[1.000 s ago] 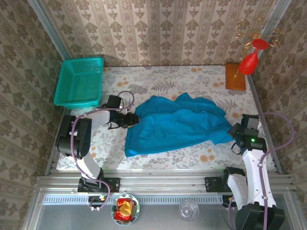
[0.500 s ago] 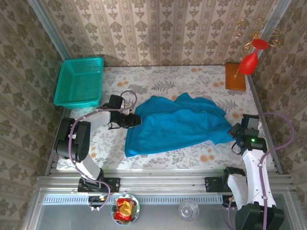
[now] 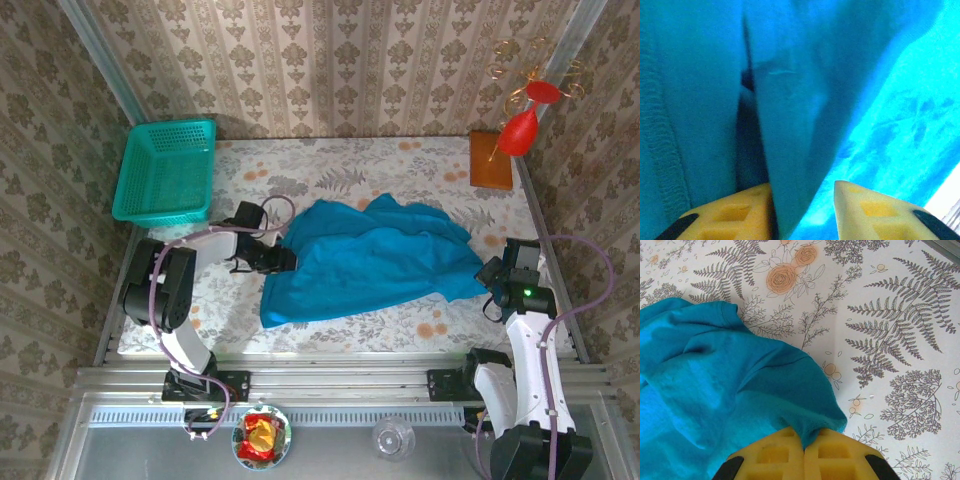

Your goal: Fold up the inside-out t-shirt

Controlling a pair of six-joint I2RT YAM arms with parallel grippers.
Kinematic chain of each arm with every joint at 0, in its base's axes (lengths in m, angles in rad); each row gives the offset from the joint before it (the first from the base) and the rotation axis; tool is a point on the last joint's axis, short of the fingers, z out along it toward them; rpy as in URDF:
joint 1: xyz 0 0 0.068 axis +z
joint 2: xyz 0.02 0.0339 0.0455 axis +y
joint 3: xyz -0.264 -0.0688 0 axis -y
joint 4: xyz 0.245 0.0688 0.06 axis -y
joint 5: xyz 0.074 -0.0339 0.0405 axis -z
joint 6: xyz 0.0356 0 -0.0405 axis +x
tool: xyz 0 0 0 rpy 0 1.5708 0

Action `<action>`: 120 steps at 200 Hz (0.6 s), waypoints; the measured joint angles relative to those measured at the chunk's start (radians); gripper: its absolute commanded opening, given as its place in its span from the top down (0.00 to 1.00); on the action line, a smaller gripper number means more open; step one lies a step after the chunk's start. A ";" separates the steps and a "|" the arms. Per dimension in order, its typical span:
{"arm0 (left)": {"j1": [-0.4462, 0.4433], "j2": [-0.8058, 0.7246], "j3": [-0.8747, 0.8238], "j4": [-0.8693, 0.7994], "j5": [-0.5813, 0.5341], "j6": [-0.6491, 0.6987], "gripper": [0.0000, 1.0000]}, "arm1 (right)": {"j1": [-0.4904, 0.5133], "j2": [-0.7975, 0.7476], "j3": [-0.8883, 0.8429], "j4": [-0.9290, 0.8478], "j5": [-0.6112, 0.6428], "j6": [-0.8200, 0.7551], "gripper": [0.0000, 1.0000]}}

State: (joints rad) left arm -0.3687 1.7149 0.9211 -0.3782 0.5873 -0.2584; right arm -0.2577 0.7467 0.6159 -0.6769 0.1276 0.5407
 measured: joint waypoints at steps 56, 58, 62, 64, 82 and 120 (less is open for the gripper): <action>-0.017 -0.087 0.001 -0.048 -0.021 0.032 0.93 | 0.000 -0.004 0.040 -0.012 -0.004 0.000 1.00; -0.017 -0.094 0.001 -0.050 -0.023 0.032 0.94 | 0.000 -0.004 0.044 -0.012 -0.004 0.000 1.00; -0.016 -0.111 0.002 -0.053 -0.025 0.032 0.95 | 0.000 -0.006 0.051 -0.012 -0.004 0.000 1.00; -0.016 -0.118 0.003 -0.054 -0.026 0.032 0.95 | 0.000 -0.007 0.055 -0.013 -0.004 0.000 1.00; -0.013 -0.195 0.023 -0.065 -0.027 0.039 0.99 | 0.000 -0.015 0.093 -0.026 -0.008 0.001 1.00; 0.011 -0.301 0.134 -0.086 -0.007 0.051 1.00 | -0.002 -0.024 0.182 -0.058 -0.035 0.010 1.00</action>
State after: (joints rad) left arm -0.3573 1.4143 1.0554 -0.4644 0.5804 -0.2077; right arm -0.2592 0.7231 0.7982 -0.7349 0.0929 0.5507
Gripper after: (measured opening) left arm 0.063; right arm 0.065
